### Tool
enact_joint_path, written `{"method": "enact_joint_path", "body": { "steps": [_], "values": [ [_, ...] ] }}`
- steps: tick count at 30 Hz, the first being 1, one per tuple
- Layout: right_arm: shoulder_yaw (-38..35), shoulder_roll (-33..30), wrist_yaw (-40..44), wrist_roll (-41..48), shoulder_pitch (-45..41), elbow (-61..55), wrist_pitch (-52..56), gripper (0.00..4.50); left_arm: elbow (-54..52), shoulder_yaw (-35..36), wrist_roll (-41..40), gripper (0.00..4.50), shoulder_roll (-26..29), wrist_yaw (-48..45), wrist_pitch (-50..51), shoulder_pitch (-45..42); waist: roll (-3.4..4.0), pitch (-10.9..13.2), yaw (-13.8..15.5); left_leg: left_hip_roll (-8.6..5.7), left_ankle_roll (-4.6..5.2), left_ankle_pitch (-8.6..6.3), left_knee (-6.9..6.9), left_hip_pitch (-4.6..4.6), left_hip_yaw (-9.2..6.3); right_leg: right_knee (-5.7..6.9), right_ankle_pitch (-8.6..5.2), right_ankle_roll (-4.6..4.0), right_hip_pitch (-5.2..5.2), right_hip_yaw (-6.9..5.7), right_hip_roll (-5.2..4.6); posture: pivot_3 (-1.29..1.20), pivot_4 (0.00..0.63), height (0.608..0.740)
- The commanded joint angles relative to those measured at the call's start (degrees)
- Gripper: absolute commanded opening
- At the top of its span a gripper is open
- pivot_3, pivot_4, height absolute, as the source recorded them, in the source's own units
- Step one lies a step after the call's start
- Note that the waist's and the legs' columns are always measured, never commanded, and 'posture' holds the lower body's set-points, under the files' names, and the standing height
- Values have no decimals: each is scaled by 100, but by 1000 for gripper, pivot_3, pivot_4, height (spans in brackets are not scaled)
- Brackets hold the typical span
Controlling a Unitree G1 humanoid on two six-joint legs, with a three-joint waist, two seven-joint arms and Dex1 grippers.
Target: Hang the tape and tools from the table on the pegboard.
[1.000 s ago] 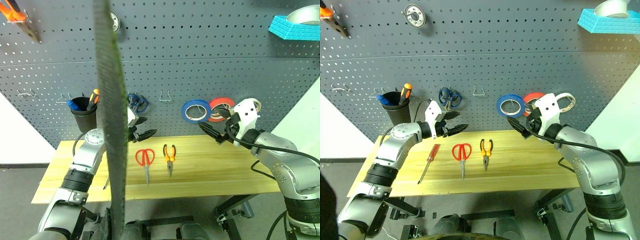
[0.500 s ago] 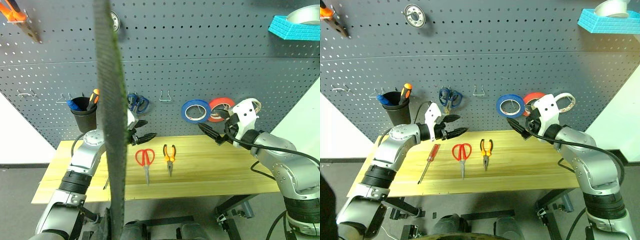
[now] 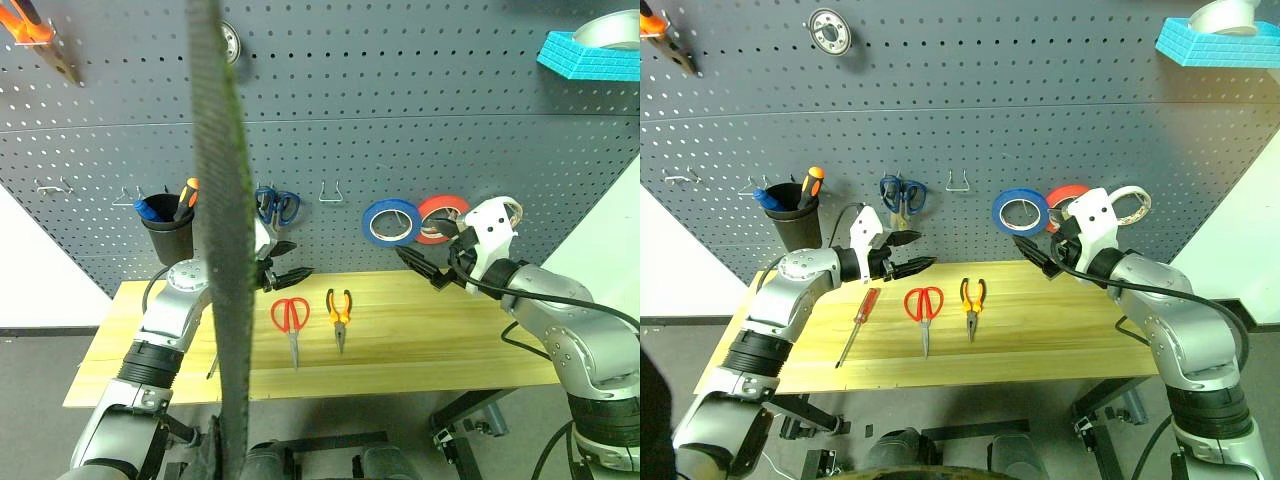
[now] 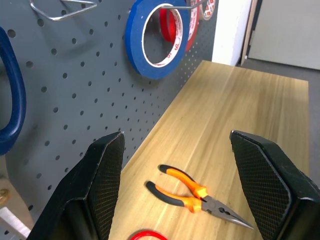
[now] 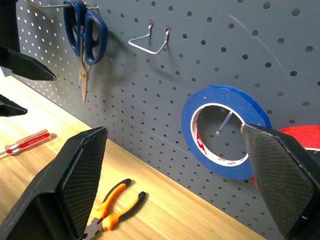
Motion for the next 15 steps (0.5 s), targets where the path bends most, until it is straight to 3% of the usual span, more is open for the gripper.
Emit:
{"method": "enact_joint_path", "body": {
  "steps": [1,15],
  "values": [
    [-45,32,30,-28,-133,-165,-38,4477,-236,111,-33,3509,23,14,-31,-1,0,0,0,0,0,0,0,0,0,0,0,0,0,0,0,-140,0,680],
    [54,50,69,-97,-95,-104,-17,4477,-318,125,-46,3509,26,44,14,95,0,0,1,0,0,0,0,0,0,0,0,0,0,0,0,-141,0,680]
  ]
}}
